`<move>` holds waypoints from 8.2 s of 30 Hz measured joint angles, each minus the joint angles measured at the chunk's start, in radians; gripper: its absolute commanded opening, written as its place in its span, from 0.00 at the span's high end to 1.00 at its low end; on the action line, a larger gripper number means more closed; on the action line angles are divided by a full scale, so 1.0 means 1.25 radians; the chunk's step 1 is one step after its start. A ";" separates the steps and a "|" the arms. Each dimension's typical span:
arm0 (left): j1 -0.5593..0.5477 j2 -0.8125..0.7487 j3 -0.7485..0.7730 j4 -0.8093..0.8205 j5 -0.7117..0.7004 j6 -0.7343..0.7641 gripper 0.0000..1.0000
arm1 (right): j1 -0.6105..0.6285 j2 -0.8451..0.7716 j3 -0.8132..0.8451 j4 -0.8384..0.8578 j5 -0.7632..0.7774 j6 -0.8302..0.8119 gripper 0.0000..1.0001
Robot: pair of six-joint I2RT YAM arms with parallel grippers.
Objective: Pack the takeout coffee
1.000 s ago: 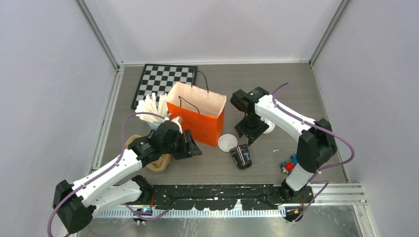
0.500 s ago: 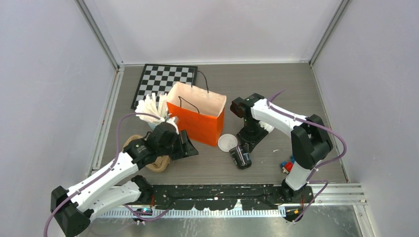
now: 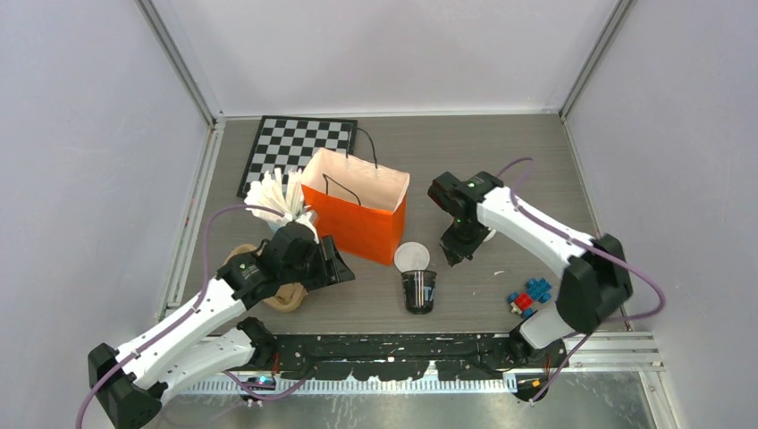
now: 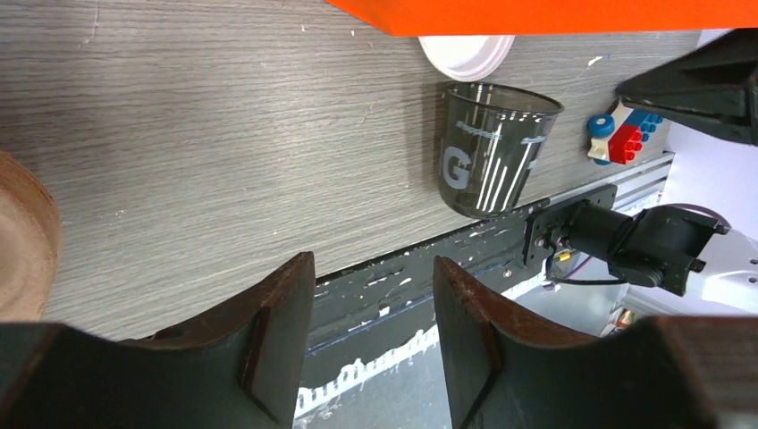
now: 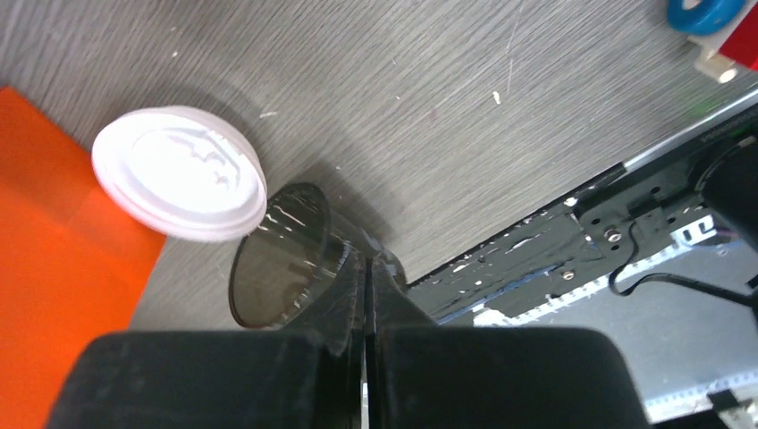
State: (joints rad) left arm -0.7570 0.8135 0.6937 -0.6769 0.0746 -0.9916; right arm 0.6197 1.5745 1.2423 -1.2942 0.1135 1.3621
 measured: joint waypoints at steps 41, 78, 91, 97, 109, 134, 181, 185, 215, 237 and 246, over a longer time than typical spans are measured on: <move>0.000 0.037 -0.046 0.082 0.132 -0.066 0.47 | -0.094 -0.076 -0.326 0.738 -0.795 -1.154 0.36; 0.000 0.025 -0.037 0.063 0.099 -0.080 0.48 | 0.055 -0.378 -0.388 0.660 -0.650 -1.139 0.99; 0.056 0.039 0.066 0.002 0.107 -0.108 0.49 | 0.483 -0.459 -0.335 0.610 -0.110 -1.252 0.99; 0.074 0.028 0.066 -0.031 0.117 -0.107 0.49 | 0.534 -0.333 -0.335 0.703 0.007 -1.350 0.98; 0.078 0.016 0.067 -0.076 0.121 -0.097 0.49 | 0.606 -0.213 -0.334 0.819 0.048 -1.387 0.65; 0.079 0.035 0.067 -0.018 0.138 -0.061 0.46 | 0.493 -0.494 -0.334 0.573 0.384 -0.689 0.55; 0.065 0.119 -0.059 0.182 0.200 0.000 0.48 | 0.020 -0.082 -0.361 0.757 -0.029 -0.625 1.00; 0.052 0.133 -0.065 0.198 0.198 -0.002 0.48 | 0.020 -0.172 -0.380 0.703 -0.022 -0.614 1.00; 0.000 0.151 0.283 0.043 0.174 0.031 0.55 | 0.217 -0.467 -0.097 0.214 0.033 -0.571 1.00; -0.023 0.168 0.269 0.010 0.209 0.019 0.67 | 0.352 -0.311 0.045 0.293 0.111 -0.558 1.00; -0.028 0.169 0.264 -0.006 0.193 0.023 1.00 | 0.352 -0.314 0.046 0.303 0.103 -0.560 0.72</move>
State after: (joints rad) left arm -0.7918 1.0245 1.0241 -0.6842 0.3161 -0.9623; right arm 1.0595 1.1824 1.2999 -0.9157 0.2428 0.6624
